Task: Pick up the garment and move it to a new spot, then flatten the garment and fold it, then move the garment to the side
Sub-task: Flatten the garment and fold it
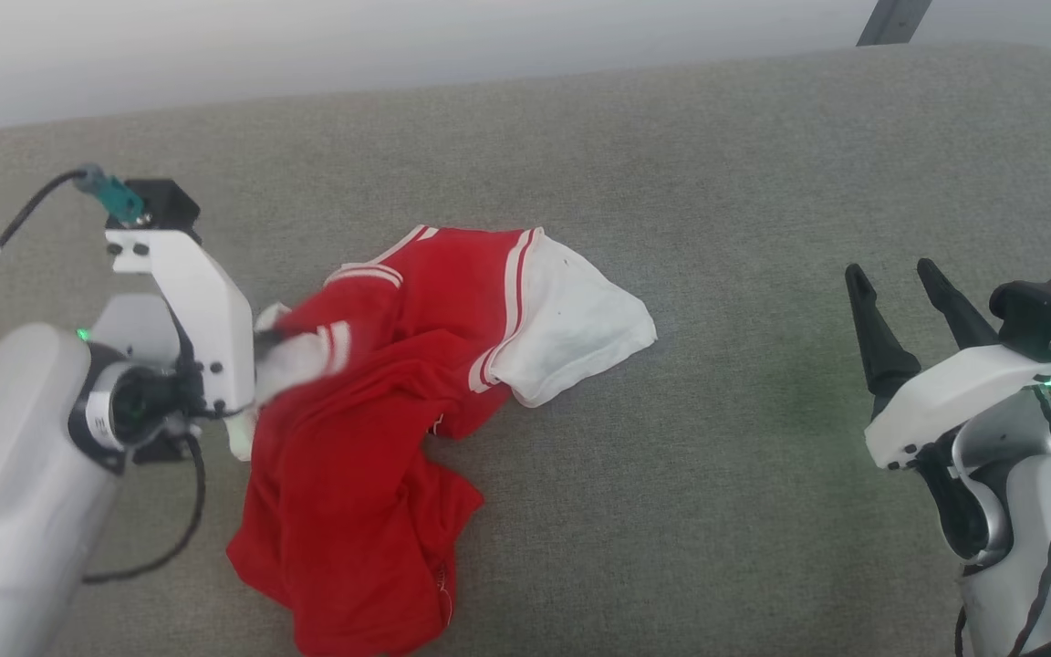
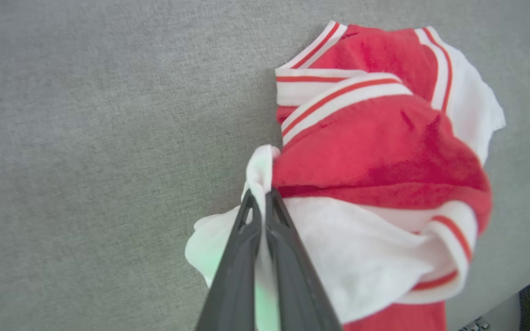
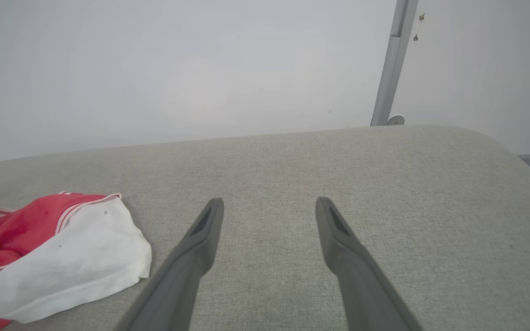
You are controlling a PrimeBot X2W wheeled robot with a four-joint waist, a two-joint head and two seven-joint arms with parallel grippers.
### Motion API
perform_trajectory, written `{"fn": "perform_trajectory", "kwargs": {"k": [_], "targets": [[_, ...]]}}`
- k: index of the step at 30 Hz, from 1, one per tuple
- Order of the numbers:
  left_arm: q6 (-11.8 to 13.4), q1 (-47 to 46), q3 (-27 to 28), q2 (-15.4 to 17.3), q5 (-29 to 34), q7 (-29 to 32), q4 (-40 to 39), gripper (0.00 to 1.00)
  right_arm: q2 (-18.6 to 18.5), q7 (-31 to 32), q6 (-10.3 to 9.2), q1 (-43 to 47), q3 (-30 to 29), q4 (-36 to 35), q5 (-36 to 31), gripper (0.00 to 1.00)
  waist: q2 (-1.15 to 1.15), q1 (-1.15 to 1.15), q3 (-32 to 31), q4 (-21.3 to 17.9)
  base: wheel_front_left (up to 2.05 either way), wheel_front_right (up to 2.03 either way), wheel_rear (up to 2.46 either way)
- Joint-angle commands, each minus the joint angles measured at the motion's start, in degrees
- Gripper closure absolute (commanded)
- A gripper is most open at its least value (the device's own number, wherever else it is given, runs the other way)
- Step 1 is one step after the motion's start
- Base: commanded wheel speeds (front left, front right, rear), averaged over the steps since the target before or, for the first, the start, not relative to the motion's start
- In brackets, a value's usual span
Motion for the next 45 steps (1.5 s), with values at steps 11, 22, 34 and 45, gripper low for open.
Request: {"fn": "perform_trajectory", "kwargs": {"k": [11,22,34,45], "targets": [[6.37,11.45,-1.01,0.98,-5.75,8.31,-16.66,1.00,0.01,-0.15,0.02,0.81,-0.86,-0.54,0.12,0.00,0.00,0.00,0.28,0.22,0.00,0.00,0.00],[7.37,16.49,-3.54,4.36,-2.25,7.55,-24.16,0.00,0.31,-0.14,0.02,0.47,-0.54,-0.52,-0.02,0.00,0.00,0.00,0.74,0.13,0.00,0.00,0.00],[6.70,8.95,-1.79,6.18,-1.22,9.51,-21.93,0.00,0.30,-0.48,0.02,0.39,0.53,0.69,0.28,0.00,0.00,0.00,-0.95,-0.54,0.00,0.00,0.00],[4.89,6.02,-4.49,7.67,0.84,12.67,-17.50,0.00,0.23,-0.75,0.02,0.20,0.81,0.82,0.44,0.00,0.00,0.00,-0.88,-0.99,0.00,0.00,0.00]]}}
